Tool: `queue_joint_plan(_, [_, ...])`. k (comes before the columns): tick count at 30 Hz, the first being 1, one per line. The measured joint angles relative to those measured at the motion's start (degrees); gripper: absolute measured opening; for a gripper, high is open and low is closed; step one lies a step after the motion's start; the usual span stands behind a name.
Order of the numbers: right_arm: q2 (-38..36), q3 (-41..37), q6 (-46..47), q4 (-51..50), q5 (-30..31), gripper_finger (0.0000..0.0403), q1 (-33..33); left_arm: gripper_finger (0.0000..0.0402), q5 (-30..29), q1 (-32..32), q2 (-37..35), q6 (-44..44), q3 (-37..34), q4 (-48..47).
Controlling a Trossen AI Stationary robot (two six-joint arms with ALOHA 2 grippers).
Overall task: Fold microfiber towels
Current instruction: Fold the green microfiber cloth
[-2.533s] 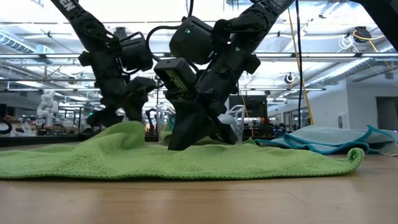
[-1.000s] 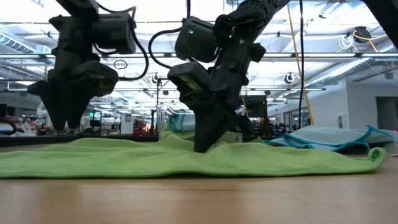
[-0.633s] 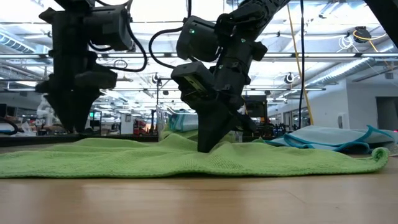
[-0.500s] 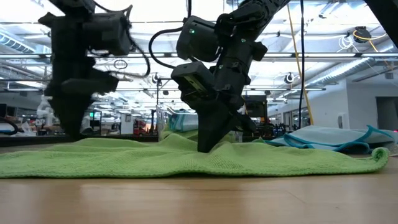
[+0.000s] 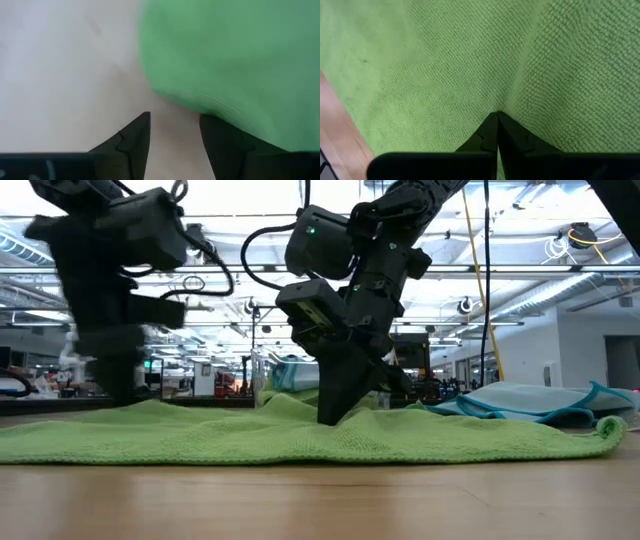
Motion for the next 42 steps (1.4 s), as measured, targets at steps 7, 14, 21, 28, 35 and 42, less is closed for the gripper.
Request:
queue_joint_plan(7, [-0.02,0.04,0.29,1.19,-0.08,0.0,0.02,0.0172,-3.86,1.2,-0.3,1.15,-6.05,13.03])
queue_joint_plan(14, [-0.02,0.04,-0.41,0.97,-0.19,0.0,0.04,0.0172,-10.51,3.45,-0.06,-3.3,-7.82,13.57])
queue_joint_plan(21, [-0.02,0.04,-0.96,1.08,-0.24,0.0,0.1,0.0172,-18.15,7.41,-0.68,-17.02,-8.13,7.24])
queue_joint_plan(28, [-0.02,0.04,-1.38,1.0,-0.31,0.0,0.17,0.0172,-11.76,10.38,-4.59,-14.35,-8.11,9.99])
queue_joint_plan(35, [-0.85,0.04,-1.16,1.8,-0.49,0.0,0.15,0.0172,11.56,14.18,-14.64,-31.18,-8.11,5.26])
queue_joint_plan(42, [-4.25,-0.23,1.57,2.73,0.2,0.0,0.26,0.0172,12.96,12.54,-17.36,-42.5,-8.05,1.65])
